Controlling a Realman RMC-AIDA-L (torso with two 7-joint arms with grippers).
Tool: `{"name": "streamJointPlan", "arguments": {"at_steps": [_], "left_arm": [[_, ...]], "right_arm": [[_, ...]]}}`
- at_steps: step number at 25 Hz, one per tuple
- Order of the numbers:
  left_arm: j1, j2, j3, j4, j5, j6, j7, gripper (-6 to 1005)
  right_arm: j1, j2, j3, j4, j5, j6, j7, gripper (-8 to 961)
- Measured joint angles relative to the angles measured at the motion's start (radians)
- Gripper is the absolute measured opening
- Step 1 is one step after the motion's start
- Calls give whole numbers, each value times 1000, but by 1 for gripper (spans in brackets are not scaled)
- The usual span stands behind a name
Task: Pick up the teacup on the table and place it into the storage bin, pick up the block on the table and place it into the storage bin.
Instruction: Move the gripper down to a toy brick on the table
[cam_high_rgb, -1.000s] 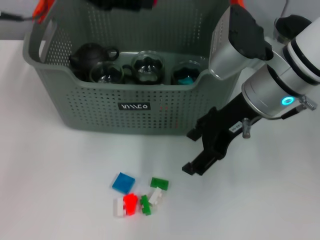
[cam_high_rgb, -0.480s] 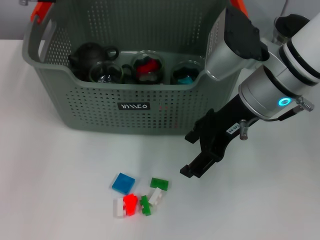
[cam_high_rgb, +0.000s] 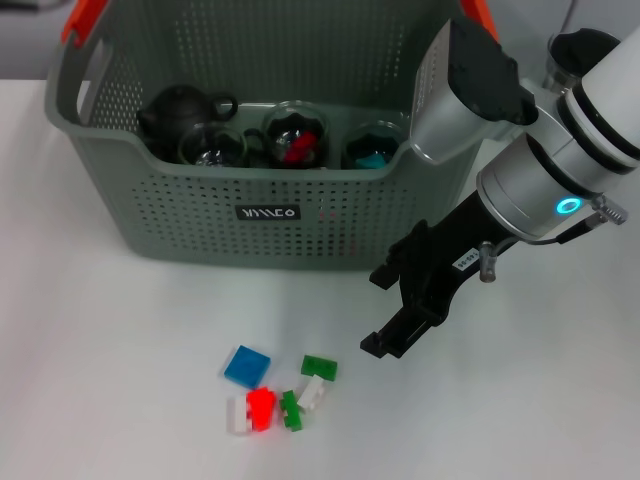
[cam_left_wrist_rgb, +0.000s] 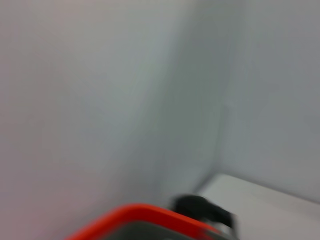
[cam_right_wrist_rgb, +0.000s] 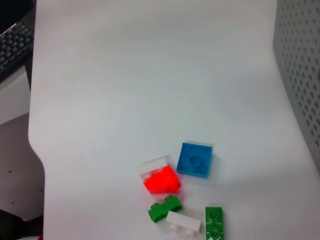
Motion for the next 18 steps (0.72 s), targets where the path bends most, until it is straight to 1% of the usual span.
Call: {"name": "streamJointPlan", "arguments": {"at_steps": [2, 3, 5, 6, 7, 10, 12, 13, 15, 18], "left_arm": [[45, -13, -9, 60, -32, 134, 38, 928], [76, -26, -8, 92, -42, 201, 61, 928], [128, -50, 2, 137, -43, 280, 101, 927], [161, -68, 14, 164, -37, 318, 129, 926], [194, -81, 32, 188, -26, 350, 164, 926], [273, -105, 97, 251, 15, 398, 247, 924], [308, -120, 143, 298, 57, 411, 289, 924], [318, -126, 160, 310, 78, 414, 302, 923], [340, -142, 240, 346, 170, 418, 335, 922], [334, -148, 358, 343, 300, 415, 337, 921]], "right_arm": [[0, 0, 0, 1, -1, 0, 1, 945], [0, 0, 0, 2, -1, 1, 3, 945], [-2, 0, 0, 6, -1, 4, 7, 944], [-2, 0, 0, 9, -1, 8, 8, 944], [-2, 0, 1, 14, -1, 7, 10, 944], [0, 0, 4, 28, -2, 12, 11, 944], [1, 0, 4, 29, -2, 15, 12, 945], [2, 0, 5, 29, -3, 18, 14, 945], [4, 0, 4, 29, -2, 22, 19, 945], [5, 0, 2, 29, -2, 27, 29, 945]]}}
